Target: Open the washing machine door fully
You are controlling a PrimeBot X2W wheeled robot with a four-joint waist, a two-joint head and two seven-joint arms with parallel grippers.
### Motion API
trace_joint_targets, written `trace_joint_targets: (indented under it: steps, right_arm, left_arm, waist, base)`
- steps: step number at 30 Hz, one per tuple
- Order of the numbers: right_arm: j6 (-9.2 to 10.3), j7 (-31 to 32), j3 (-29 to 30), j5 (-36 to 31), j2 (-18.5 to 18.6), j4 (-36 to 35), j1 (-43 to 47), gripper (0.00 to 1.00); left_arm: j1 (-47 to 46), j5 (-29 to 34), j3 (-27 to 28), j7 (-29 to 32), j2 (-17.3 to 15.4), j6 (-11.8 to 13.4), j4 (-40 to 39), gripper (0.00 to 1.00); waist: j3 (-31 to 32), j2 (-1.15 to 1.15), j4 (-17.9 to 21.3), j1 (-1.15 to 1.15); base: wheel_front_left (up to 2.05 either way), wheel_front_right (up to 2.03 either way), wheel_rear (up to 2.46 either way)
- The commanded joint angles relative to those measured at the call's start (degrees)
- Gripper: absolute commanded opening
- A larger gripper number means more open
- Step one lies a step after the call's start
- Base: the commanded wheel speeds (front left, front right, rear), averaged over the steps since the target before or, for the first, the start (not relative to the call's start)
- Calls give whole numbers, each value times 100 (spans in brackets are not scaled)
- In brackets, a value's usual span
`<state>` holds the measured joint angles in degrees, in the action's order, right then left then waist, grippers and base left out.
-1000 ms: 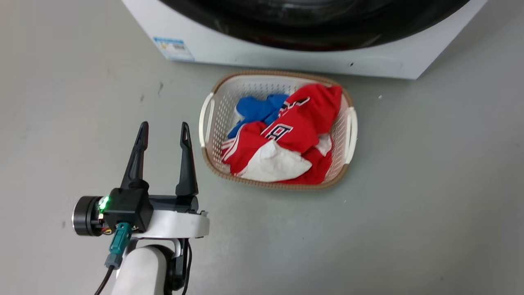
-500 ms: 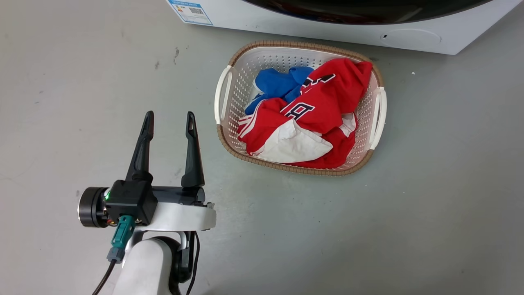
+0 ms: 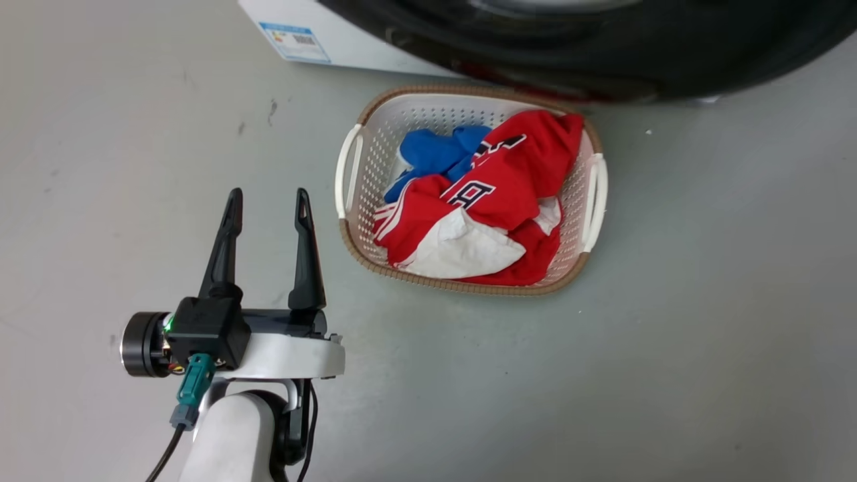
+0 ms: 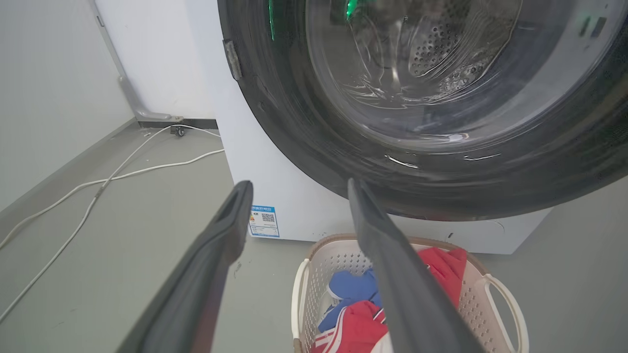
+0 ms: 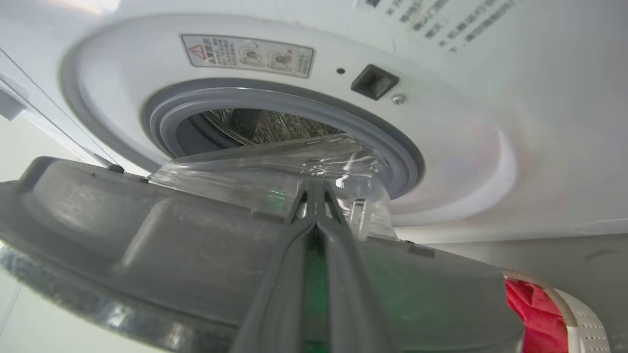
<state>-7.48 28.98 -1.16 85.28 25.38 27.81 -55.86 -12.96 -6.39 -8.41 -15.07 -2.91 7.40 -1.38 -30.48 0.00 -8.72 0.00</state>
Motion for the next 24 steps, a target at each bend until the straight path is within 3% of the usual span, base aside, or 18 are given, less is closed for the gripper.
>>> trace_joint_targets:
  steps: [1, 17, 24]
  right_arm:
    - [-9, 34, -8, 144, -140, -362, 367, 0]
    - [-9, 189, -410, 336, -547, -2402, 2705, 0]
    - [-9, 185, -722, 406, -828, -2738, 3405, 0]
  left_arm:
    - [56, 35, 34, -16, 2, -52, 18, 100]
    - [409, 181, 244, -16, 0, -185, 181, 100]
    - [612, 276, 294, -16, 3, -222, 246, 100]
  waist:
    - [145, 0, 105, 0]
    - [828, 0, 490, 0]
    - [1158, 0, 544, 0]
  base:
    - [0, 0, 0]
    - [0, 0, 0]
    - [0, 0, 0]
